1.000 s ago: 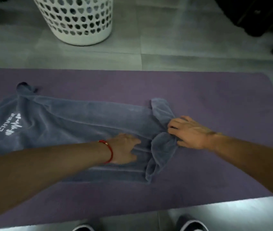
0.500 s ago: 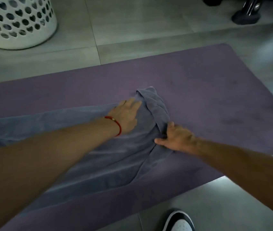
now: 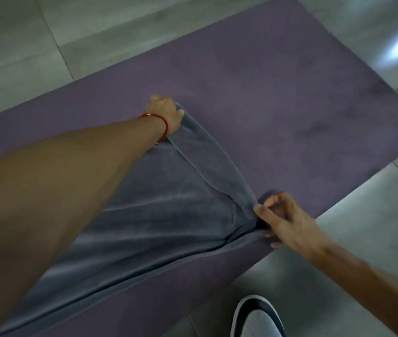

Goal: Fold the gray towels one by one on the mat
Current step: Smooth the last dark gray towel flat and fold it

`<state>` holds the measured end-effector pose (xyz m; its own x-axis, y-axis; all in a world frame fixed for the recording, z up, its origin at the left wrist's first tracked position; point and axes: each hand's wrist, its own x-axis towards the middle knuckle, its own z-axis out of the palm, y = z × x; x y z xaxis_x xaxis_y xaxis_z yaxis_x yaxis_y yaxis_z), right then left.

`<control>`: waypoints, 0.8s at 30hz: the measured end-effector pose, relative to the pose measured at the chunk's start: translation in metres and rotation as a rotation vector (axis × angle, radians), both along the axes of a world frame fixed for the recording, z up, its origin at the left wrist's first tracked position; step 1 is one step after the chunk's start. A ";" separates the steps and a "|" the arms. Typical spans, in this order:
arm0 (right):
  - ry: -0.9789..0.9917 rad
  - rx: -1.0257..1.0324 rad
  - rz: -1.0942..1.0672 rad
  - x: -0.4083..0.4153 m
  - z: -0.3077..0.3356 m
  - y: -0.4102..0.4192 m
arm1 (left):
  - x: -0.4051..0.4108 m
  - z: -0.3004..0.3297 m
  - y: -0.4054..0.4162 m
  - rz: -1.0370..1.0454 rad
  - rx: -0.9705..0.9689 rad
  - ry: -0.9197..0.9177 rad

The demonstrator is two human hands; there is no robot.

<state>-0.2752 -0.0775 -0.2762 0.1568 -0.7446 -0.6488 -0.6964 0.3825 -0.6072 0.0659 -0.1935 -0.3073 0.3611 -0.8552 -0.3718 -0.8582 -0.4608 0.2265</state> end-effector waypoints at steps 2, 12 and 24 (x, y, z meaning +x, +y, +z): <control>0.053 -0.048 -0.145 0.010 -0.009 0.008 | 0.000 0.003 -0.008 0.060 0.023 -0.011; -0.321 -0.219 -0.351 0.012 -0.012 -0.016 | 0.053 0.070 -0.047 0.110 -0.210 0.096; -0.299 -0.199 -0.329 0.007 -0.041 -0.060 | 0.075 0.037 -0.097 0.153 -0.333 0.013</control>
<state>-0.2679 -0.1376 -0.3177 0.0503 -0.8909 -0.4515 -0.3415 0.4094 -0.8460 0.1409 -0.2909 -0.2700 0.4914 -0.8665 -0.0878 -0.7810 -0.4831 0.3958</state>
